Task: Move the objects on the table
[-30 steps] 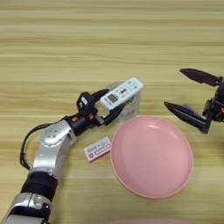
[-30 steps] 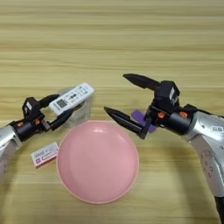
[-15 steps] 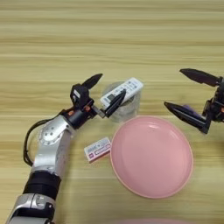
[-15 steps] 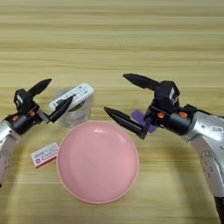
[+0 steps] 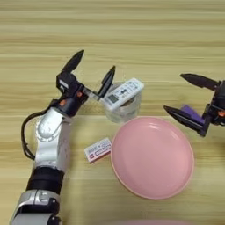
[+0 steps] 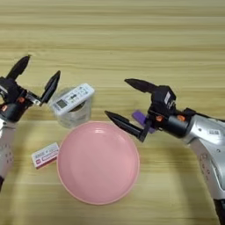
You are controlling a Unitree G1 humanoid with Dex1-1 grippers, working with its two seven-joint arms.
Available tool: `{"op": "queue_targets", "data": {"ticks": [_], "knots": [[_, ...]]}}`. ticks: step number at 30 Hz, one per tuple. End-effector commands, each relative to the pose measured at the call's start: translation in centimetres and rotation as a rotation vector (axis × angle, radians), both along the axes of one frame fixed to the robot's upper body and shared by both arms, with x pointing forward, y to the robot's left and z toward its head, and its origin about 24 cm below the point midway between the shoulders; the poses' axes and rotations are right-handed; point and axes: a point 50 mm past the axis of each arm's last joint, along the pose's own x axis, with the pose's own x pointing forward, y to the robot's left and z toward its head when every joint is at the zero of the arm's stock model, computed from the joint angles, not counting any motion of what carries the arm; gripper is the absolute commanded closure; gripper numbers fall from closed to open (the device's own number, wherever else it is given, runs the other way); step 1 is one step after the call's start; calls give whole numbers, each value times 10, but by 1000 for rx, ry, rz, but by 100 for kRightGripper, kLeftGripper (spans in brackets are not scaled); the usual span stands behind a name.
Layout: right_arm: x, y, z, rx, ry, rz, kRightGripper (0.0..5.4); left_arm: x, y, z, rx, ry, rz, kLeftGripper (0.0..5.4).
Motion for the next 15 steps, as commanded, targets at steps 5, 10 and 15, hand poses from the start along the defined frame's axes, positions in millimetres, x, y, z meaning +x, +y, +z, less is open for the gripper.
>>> {"op": "queue_targets", "data": {"ticks": [5, 10, 15], "knots": [[2, 4, -21, -103, 6, -38, 0, 13, 14, -9, -30, 18, 222, 2], [1, 7, -31, -133, 20, -55, 0, 16, 23, -19, -73, 69, 338, 2], [1, 10, -44, -194, 35, -70, 0, 16, 27, -27, -91, 94, 388, 2]]}}
